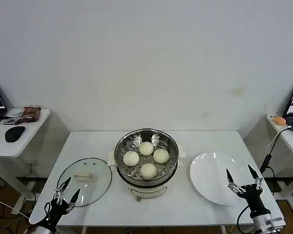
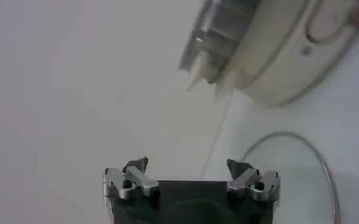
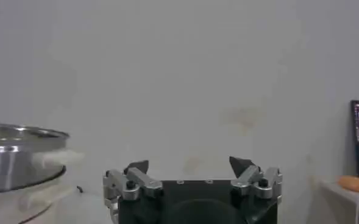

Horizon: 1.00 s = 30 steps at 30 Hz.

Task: Take steamed baozi put them in steamer then cover it.

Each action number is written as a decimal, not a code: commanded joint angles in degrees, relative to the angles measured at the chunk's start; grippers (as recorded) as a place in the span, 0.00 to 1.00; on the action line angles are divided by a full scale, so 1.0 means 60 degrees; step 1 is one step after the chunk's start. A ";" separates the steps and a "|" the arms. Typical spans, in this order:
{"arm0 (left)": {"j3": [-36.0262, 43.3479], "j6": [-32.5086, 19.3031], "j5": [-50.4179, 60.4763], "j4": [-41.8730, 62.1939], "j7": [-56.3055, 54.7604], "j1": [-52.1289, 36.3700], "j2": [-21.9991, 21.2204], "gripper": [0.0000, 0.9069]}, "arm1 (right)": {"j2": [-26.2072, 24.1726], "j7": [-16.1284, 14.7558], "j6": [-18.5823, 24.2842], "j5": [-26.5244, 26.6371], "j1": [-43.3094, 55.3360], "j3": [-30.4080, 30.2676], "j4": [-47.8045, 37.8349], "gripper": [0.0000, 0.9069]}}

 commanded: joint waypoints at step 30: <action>0.0736 0.0250 0.2066 0.2247 -0.0116 -0.2675 -0.0081 0.97 | 0.0185 -0.0205 0.0236 -0.0418 -0.0226 0.0004 -0.0205 1.00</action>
